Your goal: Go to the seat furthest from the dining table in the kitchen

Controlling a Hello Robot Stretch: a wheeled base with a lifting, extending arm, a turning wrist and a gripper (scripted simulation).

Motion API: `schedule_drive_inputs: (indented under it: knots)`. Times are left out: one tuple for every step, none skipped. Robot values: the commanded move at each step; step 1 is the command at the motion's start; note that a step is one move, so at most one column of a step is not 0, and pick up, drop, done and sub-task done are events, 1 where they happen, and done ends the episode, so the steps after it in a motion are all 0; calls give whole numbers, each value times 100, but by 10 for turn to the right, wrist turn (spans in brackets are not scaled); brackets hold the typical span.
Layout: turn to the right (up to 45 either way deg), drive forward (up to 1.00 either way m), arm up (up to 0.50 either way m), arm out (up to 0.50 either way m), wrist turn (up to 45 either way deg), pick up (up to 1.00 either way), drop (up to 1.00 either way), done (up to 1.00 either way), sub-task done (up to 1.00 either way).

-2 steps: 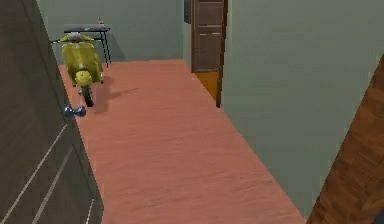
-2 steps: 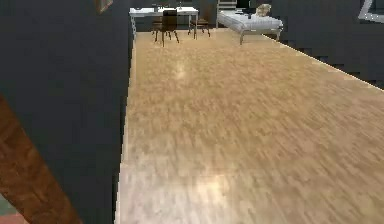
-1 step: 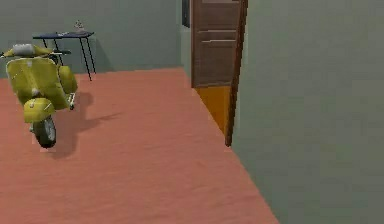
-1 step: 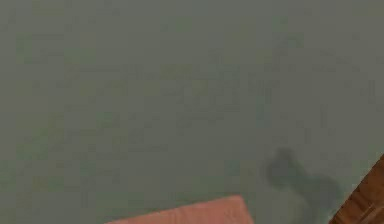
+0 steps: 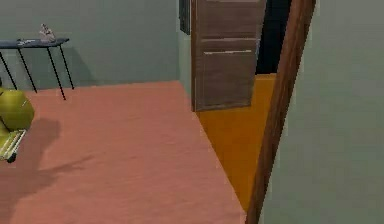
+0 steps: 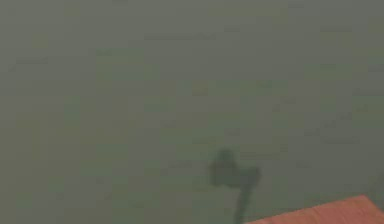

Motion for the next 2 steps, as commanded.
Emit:
schedule_drive_inputs:
  knots:
    - [30, 0, 0, 0, 0, 0, 0, 0, 0]
    - [0, 60, 0, 0, 0, 0, 0, 0, 0]
